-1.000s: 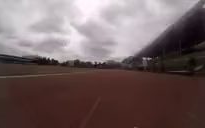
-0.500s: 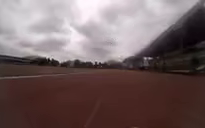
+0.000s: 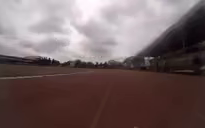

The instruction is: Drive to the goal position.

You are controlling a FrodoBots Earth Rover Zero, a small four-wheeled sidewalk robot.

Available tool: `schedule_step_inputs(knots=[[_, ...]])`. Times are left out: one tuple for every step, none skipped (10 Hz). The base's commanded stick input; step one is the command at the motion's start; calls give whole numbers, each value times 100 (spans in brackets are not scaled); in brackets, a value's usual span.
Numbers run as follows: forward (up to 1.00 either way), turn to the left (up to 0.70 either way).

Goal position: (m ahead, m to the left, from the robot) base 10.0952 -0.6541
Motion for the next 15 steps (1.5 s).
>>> schedule_step_inputs(knots=[[70, -35], [70, -35], [70, -35], [70, -35], [70, -33], [70, -31], [70, -28], [70, -25], [70, -10], [70, 0], [70, 0], [70, 0], [70, 0], [70, 0], [70, 0]])
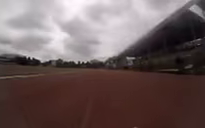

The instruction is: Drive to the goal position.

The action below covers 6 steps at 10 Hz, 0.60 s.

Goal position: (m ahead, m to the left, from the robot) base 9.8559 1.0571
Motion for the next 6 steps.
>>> schedule_step_inputs(knots=[[70, 0], [70, 0], [70, 0], [70, 0], [70, 0], [70, 0]])
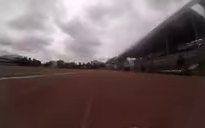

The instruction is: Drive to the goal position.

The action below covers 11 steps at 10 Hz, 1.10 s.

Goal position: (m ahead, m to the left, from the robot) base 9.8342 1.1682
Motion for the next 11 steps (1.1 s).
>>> schedule_step_inputs(knots=[[70, 0], [70, 0], [70, 0], [70, 0], [70, 0], [70, 0], [70, 0], [70, 0], [70, 0], [70, 0], [70, -10]])
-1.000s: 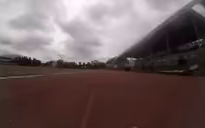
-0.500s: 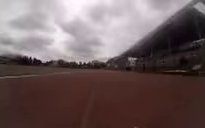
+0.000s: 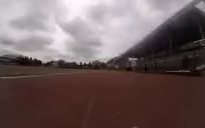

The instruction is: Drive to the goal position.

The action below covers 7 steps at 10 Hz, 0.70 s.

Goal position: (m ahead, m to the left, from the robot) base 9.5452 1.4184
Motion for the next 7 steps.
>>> schedule_step_inputs(knots=[[70, -34], [70, -35], [70, -35], [70, -35], [70, -35], [70, -35], [70, -35]])
